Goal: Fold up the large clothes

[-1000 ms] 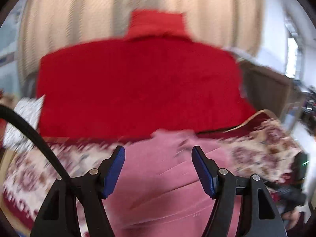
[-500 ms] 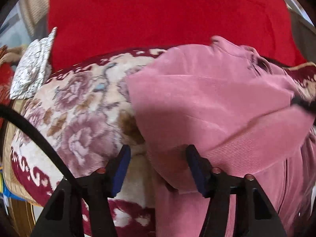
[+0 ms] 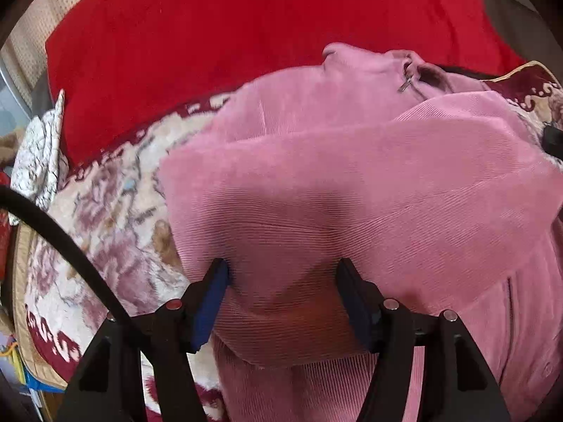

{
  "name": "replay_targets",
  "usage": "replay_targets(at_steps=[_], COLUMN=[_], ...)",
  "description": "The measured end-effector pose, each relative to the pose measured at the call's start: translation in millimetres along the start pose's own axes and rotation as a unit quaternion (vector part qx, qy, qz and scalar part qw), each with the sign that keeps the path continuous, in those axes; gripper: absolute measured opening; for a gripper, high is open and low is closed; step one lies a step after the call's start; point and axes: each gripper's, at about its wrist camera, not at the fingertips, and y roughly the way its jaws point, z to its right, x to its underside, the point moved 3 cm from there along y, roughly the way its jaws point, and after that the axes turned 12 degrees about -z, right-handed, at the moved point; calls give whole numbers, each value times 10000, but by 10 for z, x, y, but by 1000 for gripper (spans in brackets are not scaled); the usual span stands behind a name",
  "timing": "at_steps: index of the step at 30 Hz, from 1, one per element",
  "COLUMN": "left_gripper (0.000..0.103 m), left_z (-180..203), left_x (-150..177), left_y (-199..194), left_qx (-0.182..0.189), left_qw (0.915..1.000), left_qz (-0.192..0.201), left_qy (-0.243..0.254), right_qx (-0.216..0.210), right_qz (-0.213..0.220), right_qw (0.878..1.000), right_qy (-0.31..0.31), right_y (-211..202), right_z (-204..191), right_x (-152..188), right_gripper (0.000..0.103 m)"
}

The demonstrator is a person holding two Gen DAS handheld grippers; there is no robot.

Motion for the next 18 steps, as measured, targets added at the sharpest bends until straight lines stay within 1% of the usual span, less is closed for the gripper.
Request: replay_targets(at_steps=[1, 2, 3, 4, 5, 6, 7, 8, 9, 10, 11, 12, 13, 15, 18], left_gripper=[65, 65, 65, 66, 67, 68, 68, 68, 69, 69, 69, 69, 69, 69, 69], left_z=[-36, -96, -148, -199, -228, -238, -247, -238, -207, -184, -174, -161, -147, -160, -235], left_x=[0, 2, 1, 6, 12, 27, 32, 30, 55, 90, 117, 133, 143, 168, 270], left_y=[-81, -156, -218, -256, -276, -233, -161, -16, 113, 187, 173, 133, 80, -30, -209], left_qx=[117, 244, 300, 284, 235, 161, 116, 63, 25, 48, 25, -30, -30, 85, 213], left_qw=[9999, 9993, 9986, 9980, 9978, 9981, 9987, 9993, 9994, 9992, 9993, 9994, 9996, 9995, 9981], left_qz=[92, 213, 320, 408, 442, 396, 279, 90, -124, -180, -79, -12, 2, 125, 438], left_qy=[-78, -182, -282, -379, -433, -441, -405, -358, -328, -342, -366, -331, -268, -269, -366], right_qx=[-80, -73, -71, -123, -216, -197, -4, 261, 512, 812, 1199, 1237, 1132, 1128, 1012], right_qz=[42, 92, 136, 182, 270, 430, 491, 424, 212, -112, -434, -364, -247, -231, 67], right_qw=[9999, 9998, 9995, 9990, 9981, 9964, 9949, 9933, 9920, 9899, 9855, 9856, 9877, 9889, 9891], right_qy=[-60, -144, -271, -394, -511, -698, -877, -1040, -1136, -1155, -1122, -1097, -1049, -942, -1066], right_y=[3, 14, 23, 28, 32, 28, 100, 187, 333, 521, 700, 731, 685, 573, 354], right_z=[-38, -75, -150, -229, -302, -392, -484, -535, -544, -493, -393, -350, -336, -325, -385], right_x=[8, 5, 6, 13, 40, 85, 137, 169, 218, 260, 303, 313, 321, 319, 364], right_gripper=[25, 38, 44, 66, 70, 70, 70, 65, 61, 43, 41, 41, 40, 41, 41])
